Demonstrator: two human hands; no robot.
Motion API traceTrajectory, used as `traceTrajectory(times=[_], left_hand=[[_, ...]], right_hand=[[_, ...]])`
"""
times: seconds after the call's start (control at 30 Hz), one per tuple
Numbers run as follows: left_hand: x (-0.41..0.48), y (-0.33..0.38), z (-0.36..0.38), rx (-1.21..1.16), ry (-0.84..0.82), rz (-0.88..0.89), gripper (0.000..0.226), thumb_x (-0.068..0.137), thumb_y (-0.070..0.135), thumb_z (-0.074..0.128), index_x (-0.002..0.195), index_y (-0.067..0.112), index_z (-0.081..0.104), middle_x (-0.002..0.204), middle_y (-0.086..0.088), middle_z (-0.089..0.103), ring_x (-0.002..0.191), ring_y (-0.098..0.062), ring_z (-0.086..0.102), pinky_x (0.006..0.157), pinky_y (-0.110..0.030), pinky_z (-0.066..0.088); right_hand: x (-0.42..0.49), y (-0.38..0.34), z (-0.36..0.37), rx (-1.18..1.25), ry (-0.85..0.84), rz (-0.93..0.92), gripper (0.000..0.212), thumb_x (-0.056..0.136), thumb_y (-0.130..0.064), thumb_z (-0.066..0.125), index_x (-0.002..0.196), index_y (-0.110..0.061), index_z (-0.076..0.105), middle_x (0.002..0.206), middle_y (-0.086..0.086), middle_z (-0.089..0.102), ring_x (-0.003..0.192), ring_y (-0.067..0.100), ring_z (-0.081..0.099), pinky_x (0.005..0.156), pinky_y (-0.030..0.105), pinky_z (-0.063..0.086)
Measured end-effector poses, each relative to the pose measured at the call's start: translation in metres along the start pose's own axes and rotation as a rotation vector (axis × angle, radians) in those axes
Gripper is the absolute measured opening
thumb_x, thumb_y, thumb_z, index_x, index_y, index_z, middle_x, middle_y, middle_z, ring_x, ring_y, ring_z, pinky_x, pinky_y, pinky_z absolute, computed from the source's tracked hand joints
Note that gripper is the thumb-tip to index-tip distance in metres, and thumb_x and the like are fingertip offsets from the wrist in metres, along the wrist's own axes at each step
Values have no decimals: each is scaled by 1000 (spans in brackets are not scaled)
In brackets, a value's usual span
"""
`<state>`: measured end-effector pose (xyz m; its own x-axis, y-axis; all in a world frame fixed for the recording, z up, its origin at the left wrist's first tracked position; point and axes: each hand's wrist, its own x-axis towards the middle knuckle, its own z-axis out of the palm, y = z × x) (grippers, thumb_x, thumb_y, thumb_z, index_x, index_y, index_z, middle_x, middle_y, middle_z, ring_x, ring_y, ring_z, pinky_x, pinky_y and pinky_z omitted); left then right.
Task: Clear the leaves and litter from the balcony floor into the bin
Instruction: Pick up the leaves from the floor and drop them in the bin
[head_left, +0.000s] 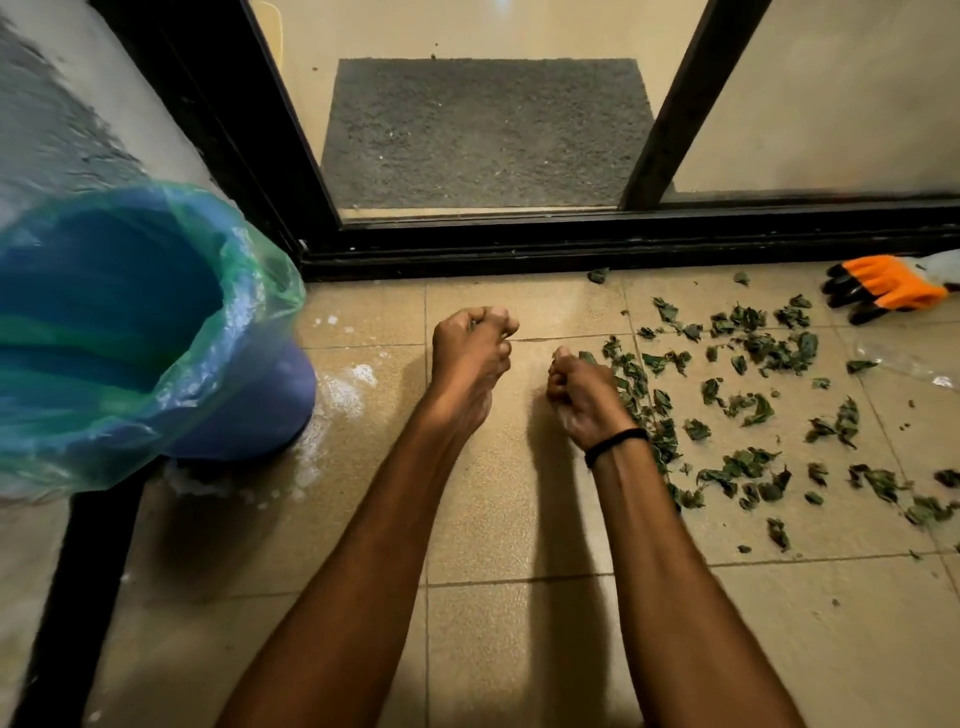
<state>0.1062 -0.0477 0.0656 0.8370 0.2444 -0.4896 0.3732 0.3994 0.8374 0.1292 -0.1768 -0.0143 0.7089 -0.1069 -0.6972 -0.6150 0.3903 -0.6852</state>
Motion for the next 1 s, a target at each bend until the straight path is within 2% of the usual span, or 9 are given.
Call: traceTrajectory(times=[0.1,0.23,0.37,0.57,0.67,0.73,0.83,0.93,1.0], left_hand=[[-22,43,-2,-33,-55,112,13,103,13,54,92,8,57,81,-3,60,51,-5,41,42,-15,31],[-56,106,-27,-95,-96,337,15,104,13,51,90,8,54,77,-2,59,50,-4,40,41,-13,31],[-77,157,-82,-100,92,544,17,103,12,53,87,11,56,74,-1,60,48,-3,40,39,-13,29],[-73,186,-178,-19,494,538,25,101,11,54,76,15,56,67,0,56,45,-5,36,40,-18,25],[-66,179,-206,84,649,468,26,95,13,61,69,17,62,59,3,56,46,-9,44,44,-20,35],[-67,173,-216,74,650,444,22,92,14,66,70,17,66,61,5,62,52,-9,53,50,-22,46],[-67,167,-226,72,638,449,19,90,15,71,71,19,68,72,3,68,59,-5,56,55,-19,45],[-66,167,-230,55,668,508,18,90,19,73,72,16,69,73,-4,64,63,-11,51,57,-21,42],[-66,168,-227,46,683,561,21,92,21,71,72,17,69,71,-3,62,61,-10,49,53,-20,39]], right_hand=[[-23,-25,30,308,-261,100,17,103,-6,42,88,-11,46,72,2,43,48,4,40,39,13,33],[-83,-55,89,303,-545,141,18,102,-7,43,86,-10,51,71,2,44,55,3,36,42,9,30],[-148,-78,154,226,-719,111,19,100,-6,47,81,-10,51,70,3,44,59,4,35,45,9,28],[-192,-56,260,-102,-722,-270,39,92,4,59,64,-17,42,55,0,34,46,7,28,38,17,22],[-192,-27,292,-320,-721,-397,37,84,-4,74,62,-15,47,50,0,42,38,8,35,37,17,26],[-192,-12,298,-423,-719,-386,26,78,-16,83,75,-9,58,66,6,58,46,8,51,39,19,37],[-192,1,302,-496,-649,-428,49,75,-37,85,106,-3,66,91,6,71,67,7,63,54,21,48],[-190,3,300,-489,-621,-525,34,84,-29,77,103,-2,71,81,2,70,62,1,61,59,21,49],[-192,-2,293,-443,-633,-546,14,87,-17,71,94,-4,72,79,8,70,69,12,64,69,31,57]])
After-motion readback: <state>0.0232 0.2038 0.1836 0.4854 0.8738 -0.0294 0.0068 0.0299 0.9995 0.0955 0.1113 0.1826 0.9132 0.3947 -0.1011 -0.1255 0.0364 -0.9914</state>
